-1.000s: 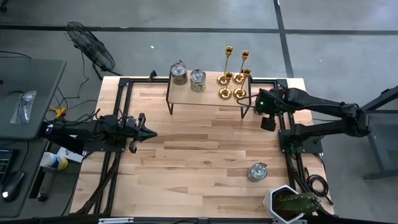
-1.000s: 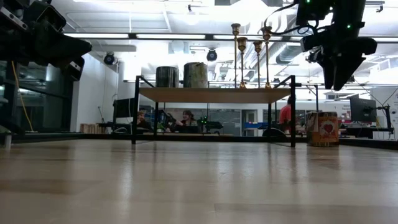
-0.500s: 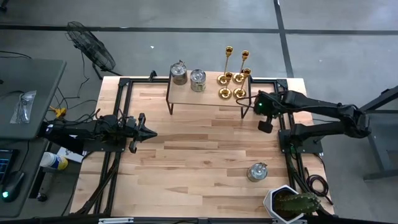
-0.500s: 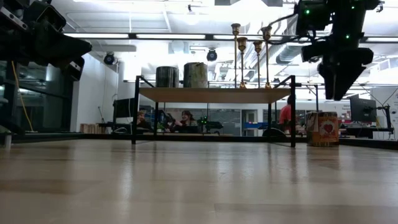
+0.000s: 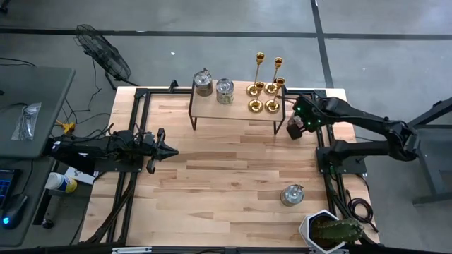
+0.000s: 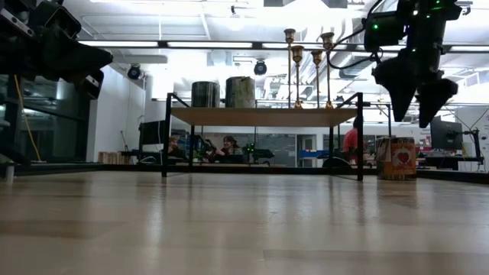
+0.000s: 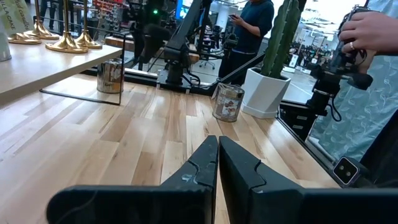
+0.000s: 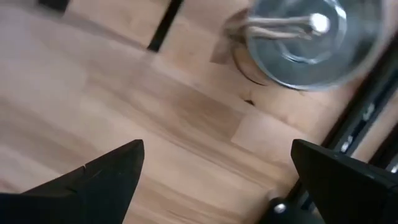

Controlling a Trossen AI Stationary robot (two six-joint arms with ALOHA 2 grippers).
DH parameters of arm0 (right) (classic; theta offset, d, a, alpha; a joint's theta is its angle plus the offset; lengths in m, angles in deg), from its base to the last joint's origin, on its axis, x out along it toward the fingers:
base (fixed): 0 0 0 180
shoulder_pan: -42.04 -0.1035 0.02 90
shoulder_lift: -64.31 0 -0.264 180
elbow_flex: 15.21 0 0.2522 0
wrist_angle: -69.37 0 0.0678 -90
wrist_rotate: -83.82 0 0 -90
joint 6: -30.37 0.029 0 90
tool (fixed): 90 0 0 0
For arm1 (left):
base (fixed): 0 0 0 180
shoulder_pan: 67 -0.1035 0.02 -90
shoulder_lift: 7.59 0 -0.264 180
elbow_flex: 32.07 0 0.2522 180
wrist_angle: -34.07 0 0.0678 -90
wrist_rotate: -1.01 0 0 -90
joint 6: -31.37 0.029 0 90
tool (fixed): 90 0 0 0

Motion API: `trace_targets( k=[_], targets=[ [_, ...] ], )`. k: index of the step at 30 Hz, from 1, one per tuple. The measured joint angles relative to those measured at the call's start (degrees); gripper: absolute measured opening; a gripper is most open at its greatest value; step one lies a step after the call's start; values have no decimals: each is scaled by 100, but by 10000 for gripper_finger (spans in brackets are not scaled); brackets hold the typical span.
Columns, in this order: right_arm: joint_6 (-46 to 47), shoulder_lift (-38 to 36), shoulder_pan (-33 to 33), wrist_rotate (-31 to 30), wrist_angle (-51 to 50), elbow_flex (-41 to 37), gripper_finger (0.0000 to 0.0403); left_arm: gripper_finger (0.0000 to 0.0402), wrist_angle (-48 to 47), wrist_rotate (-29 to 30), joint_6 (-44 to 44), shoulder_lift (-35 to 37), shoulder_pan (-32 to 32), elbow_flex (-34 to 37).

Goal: Pick & Place candle stick holders
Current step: Align the silver scented candle on the shelf with the silver scented candle

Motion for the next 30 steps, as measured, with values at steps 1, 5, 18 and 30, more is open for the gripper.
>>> trace_targets(
  k=[1,5,18,30],
  targets=[
    [240,0,27,0,0,0,400,12,0,0,0,0,0,0],
    [938,-39,92,-3,-3,0,400,12,0,0,1,1,0,0],
    [2956,-66,578,-617,148,0,400,12,0,0,-1,1,0,0],
    [4684,-66,752,-860,390,2,400,12,0,0,0,0,0,0]
  ],
)
